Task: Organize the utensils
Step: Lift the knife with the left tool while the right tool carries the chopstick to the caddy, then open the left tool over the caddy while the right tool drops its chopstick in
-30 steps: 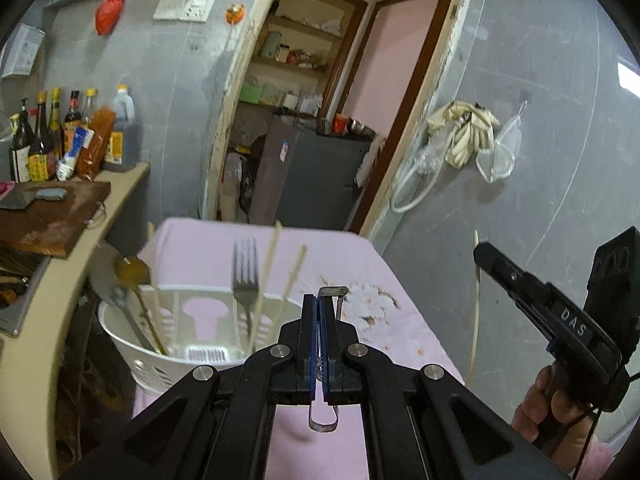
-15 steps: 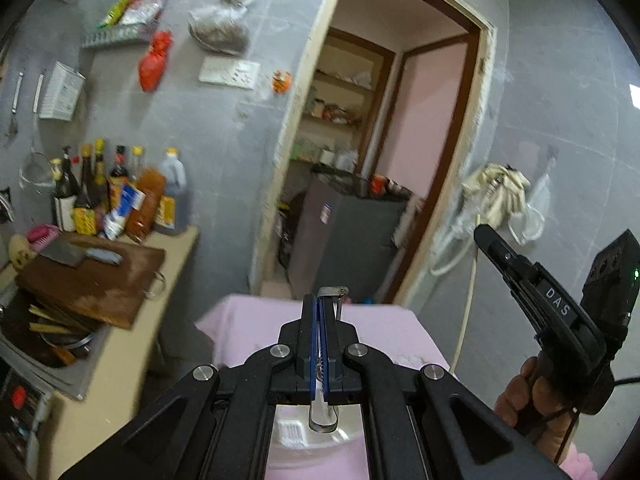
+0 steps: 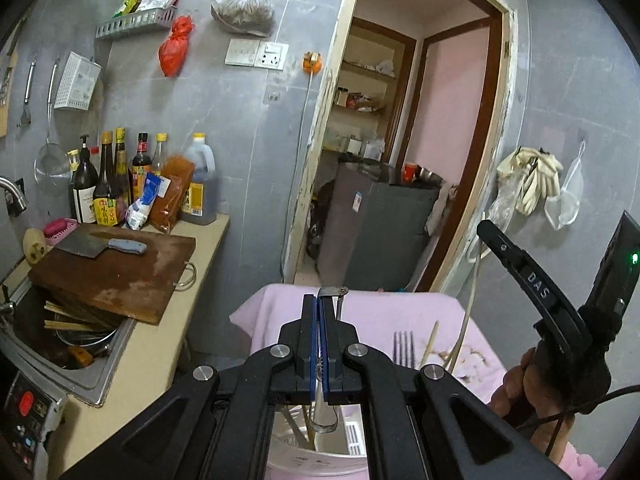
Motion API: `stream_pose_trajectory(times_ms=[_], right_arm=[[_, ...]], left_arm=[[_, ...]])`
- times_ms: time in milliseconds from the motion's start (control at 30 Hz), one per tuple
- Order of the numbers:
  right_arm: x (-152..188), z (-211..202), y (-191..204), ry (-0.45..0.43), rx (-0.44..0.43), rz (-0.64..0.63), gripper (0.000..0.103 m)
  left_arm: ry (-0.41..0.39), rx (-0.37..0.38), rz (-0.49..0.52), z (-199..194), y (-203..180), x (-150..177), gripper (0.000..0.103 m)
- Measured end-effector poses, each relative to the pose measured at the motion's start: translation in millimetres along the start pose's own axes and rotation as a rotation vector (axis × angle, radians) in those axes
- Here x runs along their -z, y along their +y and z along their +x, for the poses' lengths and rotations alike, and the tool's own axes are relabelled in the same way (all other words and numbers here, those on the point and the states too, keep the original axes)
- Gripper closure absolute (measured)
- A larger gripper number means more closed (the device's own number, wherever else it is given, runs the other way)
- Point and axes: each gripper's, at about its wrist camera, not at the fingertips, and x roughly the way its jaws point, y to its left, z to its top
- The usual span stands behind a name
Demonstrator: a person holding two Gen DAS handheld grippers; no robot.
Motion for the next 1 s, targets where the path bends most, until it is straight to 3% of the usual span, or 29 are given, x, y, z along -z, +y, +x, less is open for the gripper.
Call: stream_pose_trajectory(times_ms=[433,633,1000], right_arm=[[30,10,-18,0.04,0.062,-0.008,0.099],[36,6,-15,0.038,0.058,-0.029,0.099],[36,-5,-21,0.111,0.046,-0.049,0.096]], left_arm=[[0.034,-0.025,0.02,24,-3,27,0.101],[0.056,0.002,0.007,23,-1,25,0.101],[0.08,0.042,-0.02,19,4,25,0.099]])
